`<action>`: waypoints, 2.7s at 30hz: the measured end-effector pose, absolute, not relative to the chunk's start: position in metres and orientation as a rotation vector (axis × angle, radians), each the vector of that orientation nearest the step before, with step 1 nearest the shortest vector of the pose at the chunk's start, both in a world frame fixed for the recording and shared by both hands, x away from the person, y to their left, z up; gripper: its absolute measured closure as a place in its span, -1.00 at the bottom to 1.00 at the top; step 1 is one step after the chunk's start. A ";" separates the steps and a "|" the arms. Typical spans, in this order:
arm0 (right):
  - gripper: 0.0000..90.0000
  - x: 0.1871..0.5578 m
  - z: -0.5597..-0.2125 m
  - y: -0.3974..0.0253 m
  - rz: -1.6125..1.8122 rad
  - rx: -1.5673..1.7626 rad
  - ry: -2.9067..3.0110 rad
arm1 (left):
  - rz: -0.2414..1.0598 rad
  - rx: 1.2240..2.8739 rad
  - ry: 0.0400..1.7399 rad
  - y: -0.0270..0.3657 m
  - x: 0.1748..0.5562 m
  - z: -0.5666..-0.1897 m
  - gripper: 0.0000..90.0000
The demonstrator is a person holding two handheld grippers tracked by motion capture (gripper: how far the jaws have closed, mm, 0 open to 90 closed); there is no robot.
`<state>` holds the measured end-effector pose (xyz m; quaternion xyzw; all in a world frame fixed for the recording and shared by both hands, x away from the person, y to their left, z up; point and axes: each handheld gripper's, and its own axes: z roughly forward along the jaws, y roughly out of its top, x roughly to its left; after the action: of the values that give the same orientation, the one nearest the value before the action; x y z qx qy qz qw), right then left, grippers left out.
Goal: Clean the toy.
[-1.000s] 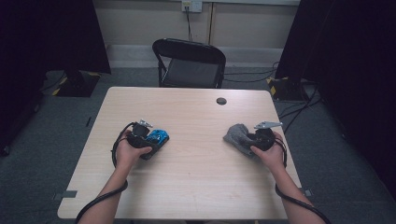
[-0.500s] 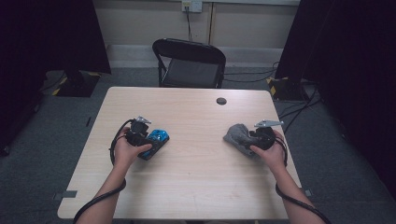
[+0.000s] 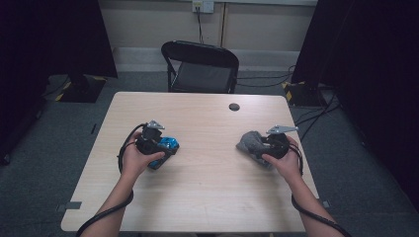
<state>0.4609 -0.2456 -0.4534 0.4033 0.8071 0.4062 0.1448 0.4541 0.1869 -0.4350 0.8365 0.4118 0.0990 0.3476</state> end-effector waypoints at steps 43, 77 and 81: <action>-0.63 0.432 -0.445 -0.191 1.269 1.005 2.478 | 0.121 2.214 0.887 0.136 0.418 -0.442 -0.63; -0.60 0.409 -0.461 -0.164 1.293 0.864 2.597 | 0.032 2.294 0.757 0.109 0.389 -0.472 -0.62; -0.60 0.406 -0.464 -0.163 1.287 0.854 2.608 | 0.030 2.301 0.745 0.108 0.386 -0.473 -0.62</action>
<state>0.4057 -0.1633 -0.4635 0.2813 0.8591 0.4239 0.0555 0.3859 0.1082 -0.4730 0.8899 0.2880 0.0118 0.3537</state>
